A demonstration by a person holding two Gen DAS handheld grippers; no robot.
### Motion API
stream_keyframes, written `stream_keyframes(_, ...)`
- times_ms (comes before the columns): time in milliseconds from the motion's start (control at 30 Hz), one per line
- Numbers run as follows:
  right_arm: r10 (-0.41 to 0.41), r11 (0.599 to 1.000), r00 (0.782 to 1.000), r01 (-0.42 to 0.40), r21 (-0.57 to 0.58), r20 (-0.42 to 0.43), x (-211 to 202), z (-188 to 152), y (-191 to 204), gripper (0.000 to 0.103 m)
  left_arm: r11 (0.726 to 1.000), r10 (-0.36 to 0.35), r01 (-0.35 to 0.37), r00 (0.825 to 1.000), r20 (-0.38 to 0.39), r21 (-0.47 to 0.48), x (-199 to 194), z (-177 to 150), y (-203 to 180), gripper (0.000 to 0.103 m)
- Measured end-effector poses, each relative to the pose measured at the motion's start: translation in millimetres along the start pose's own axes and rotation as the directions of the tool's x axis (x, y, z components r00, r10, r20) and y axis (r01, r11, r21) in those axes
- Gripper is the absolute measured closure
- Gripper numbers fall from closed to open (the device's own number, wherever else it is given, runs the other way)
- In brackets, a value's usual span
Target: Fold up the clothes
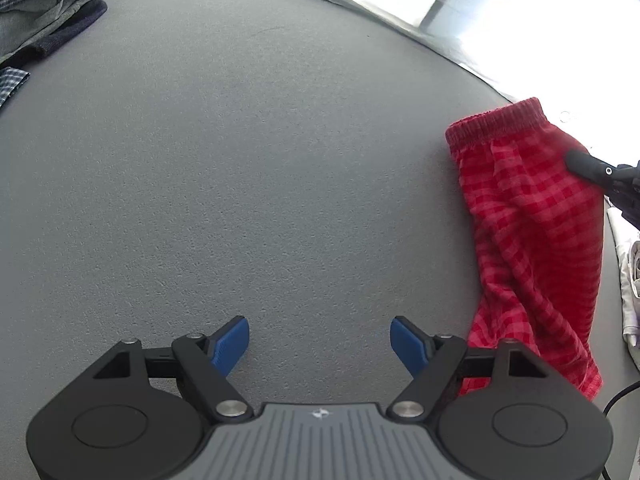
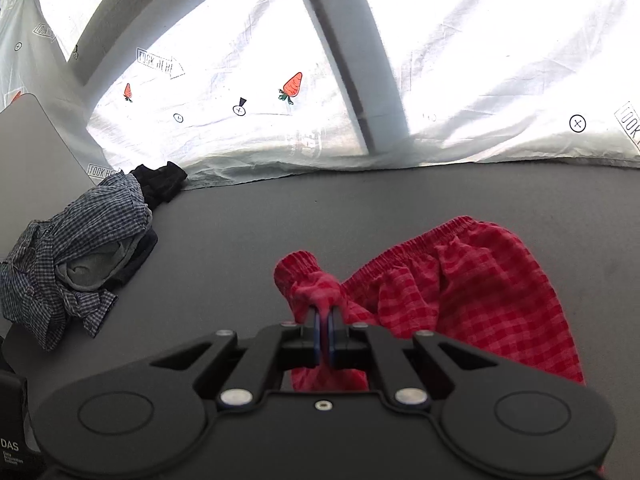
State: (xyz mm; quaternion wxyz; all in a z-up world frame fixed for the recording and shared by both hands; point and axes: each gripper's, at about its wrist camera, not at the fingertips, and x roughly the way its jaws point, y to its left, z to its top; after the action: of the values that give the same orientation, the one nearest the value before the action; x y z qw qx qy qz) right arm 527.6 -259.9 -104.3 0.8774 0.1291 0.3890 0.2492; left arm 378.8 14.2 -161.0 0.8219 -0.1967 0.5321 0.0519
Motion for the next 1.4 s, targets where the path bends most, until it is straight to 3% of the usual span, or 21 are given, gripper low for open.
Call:
stream_keyframes(300,-0.011,0.99,0.999,0.004,0.138,0.046,7.9,28.5,-90.9,0.099,0.998,0.029,-0.032,0.998,0.05,0.049,10.2,20.0,-51.2,0.025)
stream_keyframes(567,-0.07,0.976,0.996,0.056,0.211,0.06,35.7,37.8,-162.0,0.1,0.994,0.09,-0.092,0.995,0.035,0.065,28.3,10.6,-62.9,0.025)
stream_keyframes(800,-0.085,0.981,0.995,0.075,0.18,0.051,29.2,38.7,-177.1,0.1,0.993,0.102,-0.102,0.995,-0.006,0.063,34.9,4.5,-65.8,0.025)
stream_keyframes(967,-0.112,0.977,0.994,0.107,0.186,0.016,-8.1,2.9,-170.6,0.099,0.992,0.093,-0.092,0.996,-0.01,0.083,32.5,3.2,-71.7,0.025)
stream_keyframes(1133,-0.179,0.962,0.982,0.187,0.197,-0.061,-52.0,-54.7,-161.1,0.099,0.992,0.071,-0.069,0.997,-0.024,0.101,22.9,-13.1,-75.1,0.025)
stream_keyframes(1233,-0.207,0.947,0.975,0.22,0.235,-0.077,-79.6,-83.5,-159.3,0.092,0.991,0.057,-0.054,0.998,-0.027,0.119,12.9,-29.7,-78.2,0.025)
stream_keyframes(1300,-0.231,0.939,0.969,0.246,0.24,-0.088,-95.7,-100.5,-156.2,0.074,0.991,0.044,-0.038,0.998,-0.043,0.129,7.8,-43.0,-79.0,0.025)
stream_keyframes(1400,-0.26,0.944,0.96,0.276,0.183,-0.104,-106.1,-116.3,-146.7,0.074,0.991,0.027,-0.017,0.997,-0.071,0.135,3.1,-61.7,-80.6,0.025)
